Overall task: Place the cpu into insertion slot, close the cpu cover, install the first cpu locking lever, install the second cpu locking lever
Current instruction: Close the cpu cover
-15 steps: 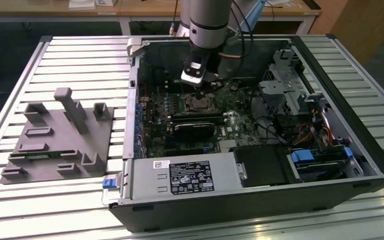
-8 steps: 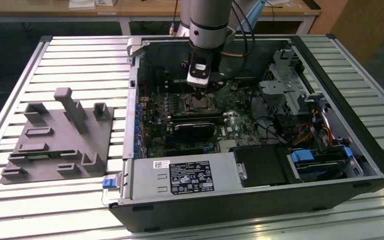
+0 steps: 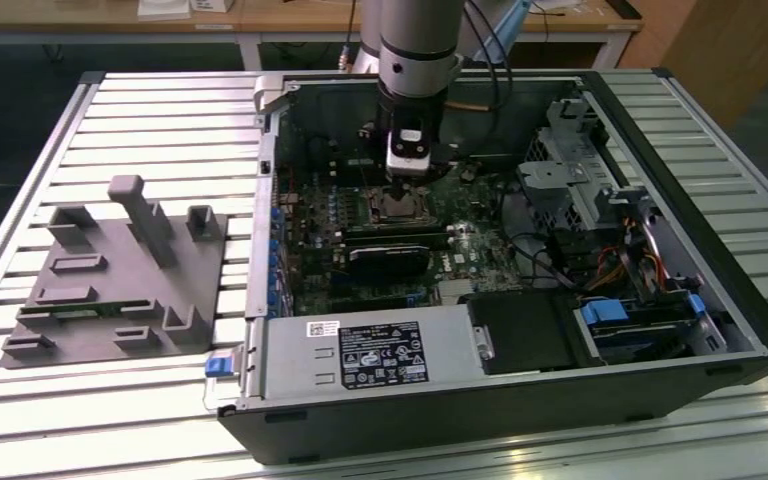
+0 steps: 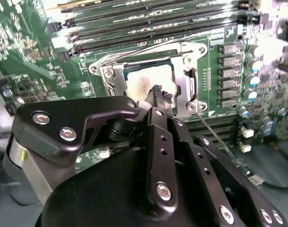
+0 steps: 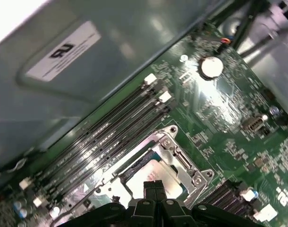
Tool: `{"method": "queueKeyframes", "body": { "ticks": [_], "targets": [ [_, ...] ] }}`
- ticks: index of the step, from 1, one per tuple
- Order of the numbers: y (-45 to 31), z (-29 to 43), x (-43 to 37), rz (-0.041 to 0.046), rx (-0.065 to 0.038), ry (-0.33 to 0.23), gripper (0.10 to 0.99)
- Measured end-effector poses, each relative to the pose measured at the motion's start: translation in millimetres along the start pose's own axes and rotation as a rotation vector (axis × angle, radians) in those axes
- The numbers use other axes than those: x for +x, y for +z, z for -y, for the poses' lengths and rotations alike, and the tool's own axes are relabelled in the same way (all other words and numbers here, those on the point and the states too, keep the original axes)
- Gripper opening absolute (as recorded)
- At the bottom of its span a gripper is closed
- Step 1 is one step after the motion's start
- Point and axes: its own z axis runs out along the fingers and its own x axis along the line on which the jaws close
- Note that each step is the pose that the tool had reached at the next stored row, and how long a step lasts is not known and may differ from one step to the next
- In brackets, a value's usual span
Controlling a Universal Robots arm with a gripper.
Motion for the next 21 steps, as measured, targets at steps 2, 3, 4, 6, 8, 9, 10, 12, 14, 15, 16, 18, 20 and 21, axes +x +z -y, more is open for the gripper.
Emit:
{"method": "queueKeyframes", "body": {
  "ticks": [2,3,4,6,8,9,10,12,14,15,16,18,20,21],
  "targets": [
    [0.1,0.0,0.0,-0.0005,0.001,-0.037,0.106],
    [0.2,0.0,0.0,-0.0007,0.001,-0.055,0.106],
    [0.3,0.0,0.0,-0.0009,0.001,-0.073,0.106],
    [0.4,0.0,0.0,-0.0014,0.002,-0.109,0.106],
    [0.6,0.0,0.0,-0.0015,0.002,-0.146,0.106],
    [0.6,0.0,0.0,-0.0013,0.002,-0.163,0.106],
    [0.7,0.0,0.0,-0.0009,0.002,-0.183,0.106],
    [0.9,0.0,0.0,-0.0002,0.002,-0.219,0.106],
    [1.1,0.0,0.0,0.0,0.002,-0.255,0.106],
    [1.1,0.0,0.0,-0.0001,0.003,-0.273,0.106],
    [1.2,0.0,0.0,-0.0001,0.003,-0.291,0.106],
    [1.3,0.0,0.0,-0.0006,0.003,-0.328,0.106],
    [1.4,0.0,0.0,-0.001,0.004,-0.364,0.106],
    [1.4,0.0,0.0,-0.0013,0.004,-0.382,0.106]
  ]
}}
